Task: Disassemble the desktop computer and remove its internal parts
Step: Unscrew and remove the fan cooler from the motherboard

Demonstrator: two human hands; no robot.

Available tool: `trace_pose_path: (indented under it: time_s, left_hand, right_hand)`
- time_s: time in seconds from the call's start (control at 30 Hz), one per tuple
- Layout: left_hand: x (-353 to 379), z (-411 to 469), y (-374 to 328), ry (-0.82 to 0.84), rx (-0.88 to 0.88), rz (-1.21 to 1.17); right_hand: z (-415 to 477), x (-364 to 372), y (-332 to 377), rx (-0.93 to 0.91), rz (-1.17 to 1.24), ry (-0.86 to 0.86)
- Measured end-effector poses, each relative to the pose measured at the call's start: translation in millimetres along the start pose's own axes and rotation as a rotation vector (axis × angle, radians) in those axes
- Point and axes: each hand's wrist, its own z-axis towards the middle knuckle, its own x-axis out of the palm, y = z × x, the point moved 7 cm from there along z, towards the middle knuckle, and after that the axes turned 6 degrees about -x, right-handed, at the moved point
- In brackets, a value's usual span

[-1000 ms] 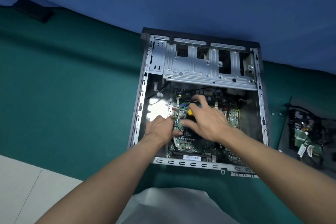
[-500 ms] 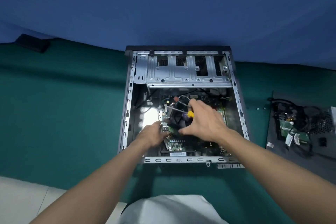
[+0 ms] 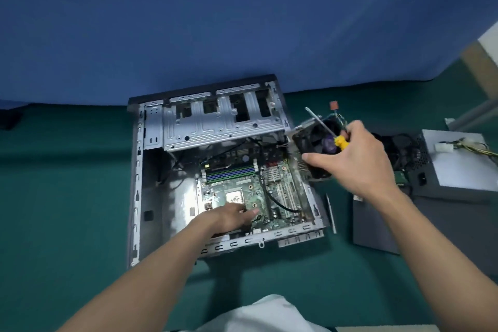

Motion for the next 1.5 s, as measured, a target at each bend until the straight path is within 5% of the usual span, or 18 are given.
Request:
trace_pose_path:
  time_s: [0.3, 0.73, 1.4, 1.5]
  left_hand:
    - [3, 4, -5, -0.014, -0.060, 0.053]
    - [3, 4, -5, -0.053, -0.088, 0.089]
    - [3, 8, 1, -0.082, -0.083, 0.028]
    - [3, 8, 0, -0.081, -0.085, 0.038]
  right_hand:
    - [7, 37, -111, 0.239, -0.270, 0.074]
    - [18, 83, -129, 0.304, -0.487, 0.188]
    - [5, 92, -126, 0.155, -0.334, 0.332]
    - [-2, 76, -129, 0.143, -0.162, 0.204]
